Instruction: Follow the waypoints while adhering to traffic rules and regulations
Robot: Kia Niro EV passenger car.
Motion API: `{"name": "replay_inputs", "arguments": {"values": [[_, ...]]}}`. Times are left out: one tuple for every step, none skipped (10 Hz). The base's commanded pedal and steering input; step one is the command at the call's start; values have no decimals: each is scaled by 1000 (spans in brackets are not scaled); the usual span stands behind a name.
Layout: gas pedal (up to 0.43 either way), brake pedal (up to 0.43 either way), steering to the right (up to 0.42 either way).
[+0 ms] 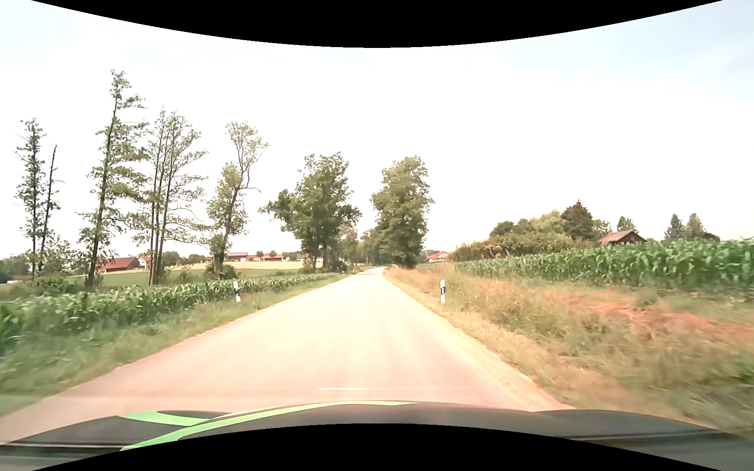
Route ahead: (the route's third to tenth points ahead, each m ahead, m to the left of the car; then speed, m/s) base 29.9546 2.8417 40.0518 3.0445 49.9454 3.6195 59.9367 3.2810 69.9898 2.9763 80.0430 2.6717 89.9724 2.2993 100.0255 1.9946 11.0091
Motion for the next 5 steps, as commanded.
{"name": "replay_inputs", "arguments": {"values": [[378, 0, -8], [378, 0, -8], [390, 0, -8], [398, 0, -8], [398, 0, -8]]}}
